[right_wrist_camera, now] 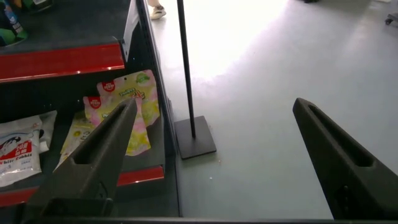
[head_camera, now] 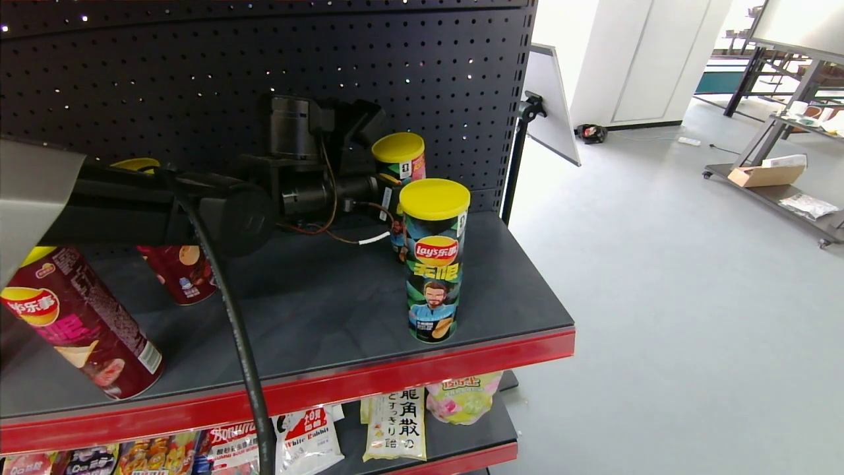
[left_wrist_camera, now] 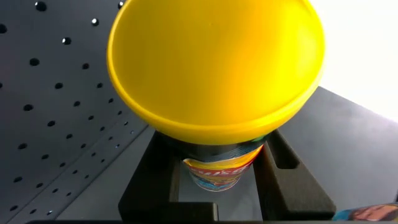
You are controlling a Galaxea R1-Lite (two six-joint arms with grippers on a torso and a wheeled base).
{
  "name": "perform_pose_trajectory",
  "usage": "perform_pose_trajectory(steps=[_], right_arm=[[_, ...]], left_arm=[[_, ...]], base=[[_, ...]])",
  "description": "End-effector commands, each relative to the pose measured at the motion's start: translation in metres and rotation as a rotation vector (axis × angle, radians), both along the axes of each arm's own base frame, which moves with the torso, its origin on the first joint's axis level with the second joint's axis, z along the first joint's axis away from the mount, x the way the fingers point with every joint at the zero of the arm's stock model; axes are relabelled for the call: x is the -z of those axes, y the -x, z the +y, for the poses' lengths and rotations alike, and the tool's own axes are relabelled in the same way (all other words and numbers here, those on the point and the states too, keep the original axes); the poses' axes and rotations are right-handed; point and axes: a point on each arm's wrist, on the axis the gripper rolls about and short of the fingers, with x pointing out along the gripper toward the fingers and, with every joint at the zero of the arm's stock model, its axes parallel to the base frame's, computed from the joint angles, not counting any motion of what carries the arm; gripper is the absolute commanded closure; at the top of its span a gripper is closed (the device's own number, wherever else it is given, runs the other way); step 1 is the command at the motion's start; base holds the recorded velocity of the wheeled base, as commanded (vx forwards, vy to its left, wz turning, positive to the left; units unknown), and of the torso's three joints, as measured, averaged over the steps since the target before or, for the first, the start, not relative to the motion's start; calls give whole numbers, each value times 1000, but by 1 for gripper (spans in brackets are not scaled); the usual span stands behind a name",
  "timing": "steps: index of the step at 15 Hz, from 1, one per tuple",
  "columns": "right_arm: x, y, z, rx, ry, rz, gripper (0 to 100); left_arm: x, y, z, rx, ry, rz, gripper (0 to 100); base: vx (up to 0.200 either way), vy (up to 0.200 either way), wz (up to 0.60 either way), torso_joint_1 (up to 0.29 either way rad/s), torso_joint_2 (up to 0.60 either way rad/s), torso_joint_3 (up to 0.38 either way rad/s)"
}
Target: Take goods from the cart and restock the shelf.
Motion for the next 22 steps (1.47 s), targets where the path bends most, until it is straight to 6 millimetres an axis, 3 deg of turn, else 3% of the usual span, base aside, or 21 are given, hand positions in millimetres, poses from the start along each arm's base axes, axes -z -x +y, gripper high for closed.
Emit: perform_pose_trajectory(steps=[1, 15, 22], right_arm=[[0, 0, 0, 0, 0, -1, 0], [0, 0, 0, 0, 0, 0, 0], [0, 0, 0, 0, 0, -1, 0]], left_arm=[[-1, -1, 4, -6, -15, -10, 100], [2, 2, 8, -10, -33, 29, 100], [-15, 6, 20, -31, -12, -7, 100]], base=[[0, 0, 0, 0, 0, 0], [0, 0, 0, 0, 0, 0], [0, 0, 0, 0, 0, 0]])
